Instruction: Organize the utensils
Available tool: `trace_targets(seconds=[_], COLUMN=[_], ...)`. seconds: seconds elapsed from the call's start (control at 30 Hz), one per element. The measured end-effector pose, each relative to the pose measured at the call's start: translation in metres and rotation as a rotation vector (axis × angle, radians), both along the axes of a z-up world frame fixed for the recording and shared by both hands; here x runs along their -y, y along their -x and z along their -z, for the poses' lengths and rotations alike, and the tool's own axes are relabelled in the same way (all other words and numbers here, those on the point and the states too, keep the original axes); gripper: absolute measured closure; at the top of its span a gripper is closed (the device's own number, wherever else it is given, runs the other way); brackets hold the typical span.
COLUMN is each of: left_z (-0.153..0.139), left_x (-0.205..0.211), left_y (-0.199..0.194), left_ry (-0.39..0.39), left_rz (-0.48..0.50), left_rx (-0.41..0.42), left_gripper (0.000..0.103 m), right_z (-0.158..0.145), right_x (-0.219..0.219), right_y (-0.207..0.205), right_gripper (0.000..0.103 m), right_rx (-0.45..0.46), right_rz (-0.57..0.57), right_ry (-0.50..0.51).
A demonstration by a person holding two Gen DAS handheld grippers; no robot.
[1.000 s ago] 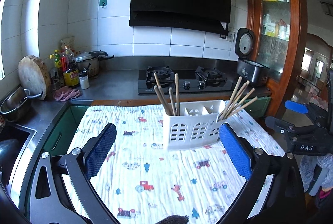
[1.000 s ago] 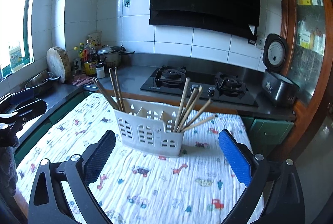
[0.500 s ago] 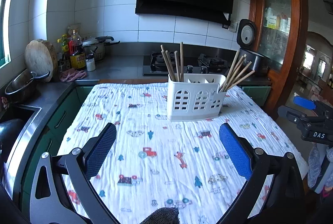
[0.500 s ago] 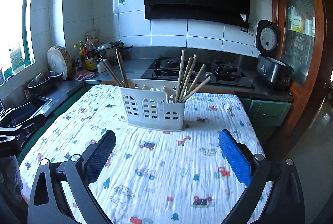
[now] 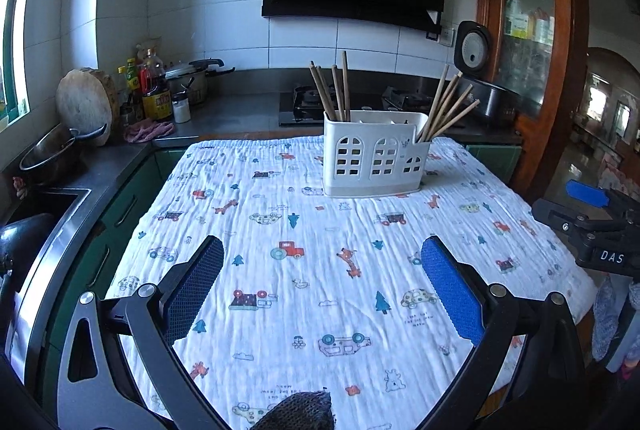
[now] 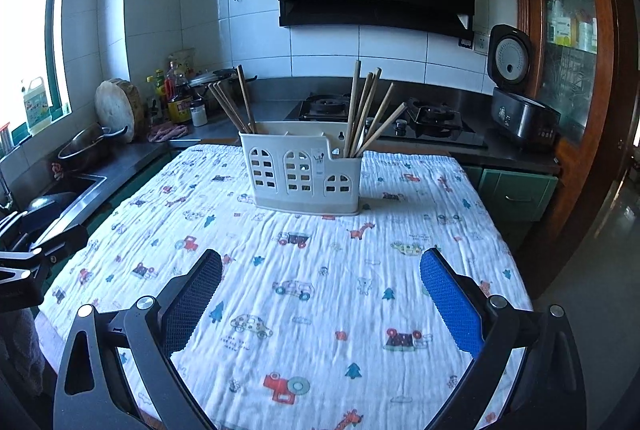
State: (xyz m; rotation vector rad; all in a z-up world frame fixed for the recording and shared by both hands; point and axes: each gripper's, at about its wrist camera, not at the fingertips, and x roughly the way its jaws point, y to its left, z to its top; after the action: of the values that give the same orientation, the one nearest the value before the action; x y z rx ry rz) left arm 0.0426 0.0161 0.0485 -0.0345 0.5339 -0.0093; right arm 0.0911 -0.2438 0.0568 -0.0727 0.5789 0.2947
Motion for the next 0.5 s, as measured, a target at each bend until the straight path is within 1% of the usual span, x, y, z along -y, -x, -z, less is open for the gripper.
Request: trace_targets(seconds=[0.5], left_z=[0.006], left_x=[0.01], left_y=[0.002], left_ry=[-0.009], left_rz=[0.02], left_rx=[-0.014], left_gripper=[0.005], right_z=[0.004], right_x=[0.009], right_y=[0.012], right_gripper=[0.007], right_rx=[-0.007], right_rz=[0.022], right_ry=[-0.015])
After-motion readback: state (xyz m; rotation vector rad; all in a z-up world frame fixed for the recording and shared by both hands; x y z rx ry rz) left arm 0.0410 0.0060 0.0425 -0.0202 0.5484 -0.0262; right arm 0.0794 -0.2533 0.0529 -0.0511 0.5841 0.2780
